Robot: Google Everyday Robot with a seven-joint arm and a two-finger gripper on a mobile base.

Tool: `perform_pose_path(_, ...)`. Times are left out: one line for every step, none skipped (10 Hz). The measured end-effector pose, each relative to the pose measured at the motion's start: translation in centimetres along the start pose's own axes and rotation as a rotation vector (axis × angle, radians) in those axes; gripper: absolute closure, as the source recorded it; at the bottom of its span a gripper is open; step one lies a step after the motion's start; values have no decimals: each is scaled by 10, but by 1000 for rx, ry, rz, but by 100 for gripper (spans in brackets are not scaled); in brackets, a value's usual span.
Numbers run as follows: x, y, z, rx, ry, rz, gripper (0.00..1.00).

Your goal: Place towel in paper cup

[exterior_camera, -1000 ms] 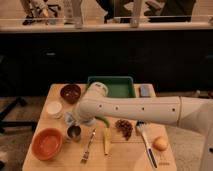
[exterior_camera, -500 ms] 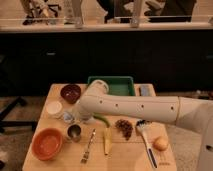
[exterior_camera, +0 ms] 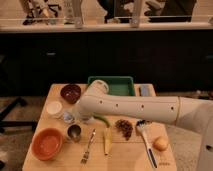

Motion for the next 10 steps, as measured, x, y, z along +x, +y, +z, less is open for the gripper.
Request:
perform_pose_path(0, 0, 0, 1, 0, 1, 100)
perform_pose_path(-1, -4, 1, 9, -20, 11, 100)
perform_pose_path(-1, -8, 0, 17, -39, 17, 100)
perform_pose_path(-1, -12, -1, 24, -53, 19, 100)
perform_pose_path(-3, -16, -2, 30, -69, 20, 100)
perform_pose_path(-6, -19, -2, 33, -81, 18, 100)
perform_pose_path(-9, -22, -2, 36, -92, 15, 100)
perform_pose_path(-11, -26, -3, 40, -99, 14, 100)
perform_pose_path(-15, -31, -3, 41, -105, 7, 100)
perform_pose_path(-23, -36, -2, 40, -110, -7, 100)
